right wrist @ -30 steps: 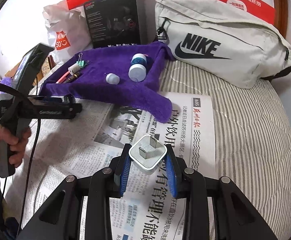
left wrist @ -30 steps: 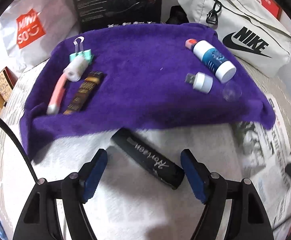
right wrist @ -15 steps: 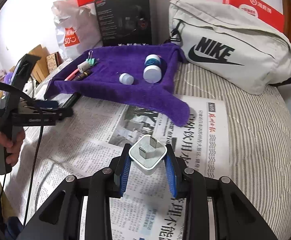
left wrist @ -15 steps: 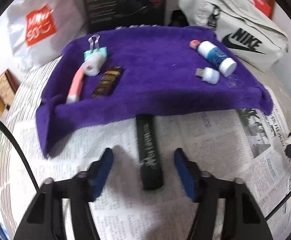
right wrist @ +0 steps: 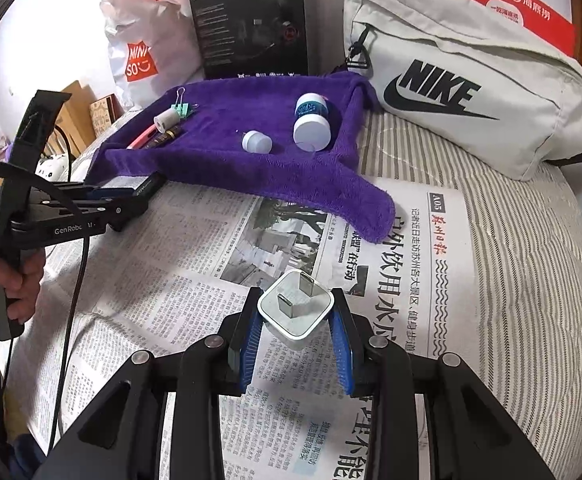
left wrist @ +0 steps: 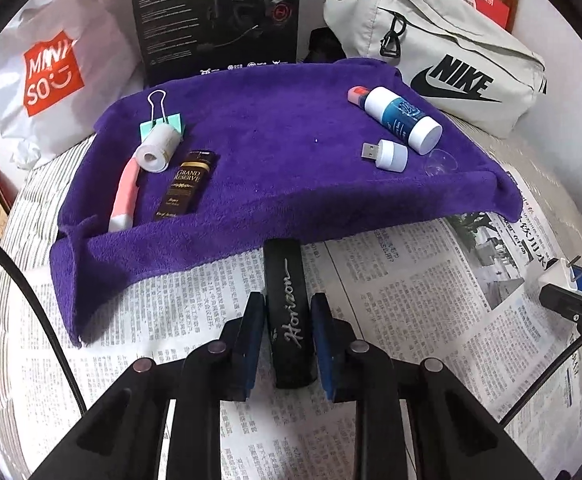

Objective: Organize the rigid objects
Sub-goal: 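Grasp the black Horizon marker with the left gripper while the right holds the charger, then lift the black marker with the left gripper while the right holds the charger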

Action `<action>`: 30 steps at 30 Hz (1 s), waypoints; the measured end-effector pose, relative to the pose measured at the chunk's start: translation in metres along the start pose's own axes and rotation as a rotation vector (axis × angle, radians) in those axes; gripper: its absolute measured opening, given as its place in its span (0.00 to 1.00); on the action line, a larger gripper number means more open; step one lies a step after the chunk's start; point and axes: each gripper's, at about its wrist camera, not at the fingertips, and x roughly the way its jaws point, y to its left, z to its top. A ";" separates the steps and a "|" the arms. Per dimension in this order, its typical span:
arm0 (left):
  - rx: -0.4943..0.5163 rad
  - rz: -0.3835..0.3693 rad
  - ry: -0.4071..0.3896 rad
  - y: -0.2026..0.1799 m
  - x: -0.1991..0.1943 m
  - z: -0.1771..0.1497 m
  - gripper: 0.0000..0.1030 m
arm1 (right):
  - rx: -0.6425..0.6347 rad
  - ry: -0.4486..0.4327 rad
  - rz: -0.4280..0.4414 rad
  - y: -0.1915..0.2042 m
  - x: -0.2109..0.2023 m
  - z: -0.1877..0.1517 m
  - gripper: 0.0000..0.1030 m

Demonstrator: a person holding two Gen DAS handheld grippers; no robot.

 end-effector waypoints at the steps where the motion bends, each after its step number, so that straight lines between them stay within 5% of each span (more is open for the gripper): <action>1: 0.003 0.004 0.000 0.000 0.001 0.001 0.24 | 0.000 0.007 0.001 0.001 0.002 0.000 0.32; 13: -0.004 -0.037 0.022 0.004 0.000 0.002 0.20 | -0.027 0.026 -0.003 0.009 0.007 0.002 0.32; 30: -0.023 -0.097 -0.011 0.026 -0.037 -0.002 0.20 | -0.060 -0.041 0.051 0.023 -0.003 0.048 0.32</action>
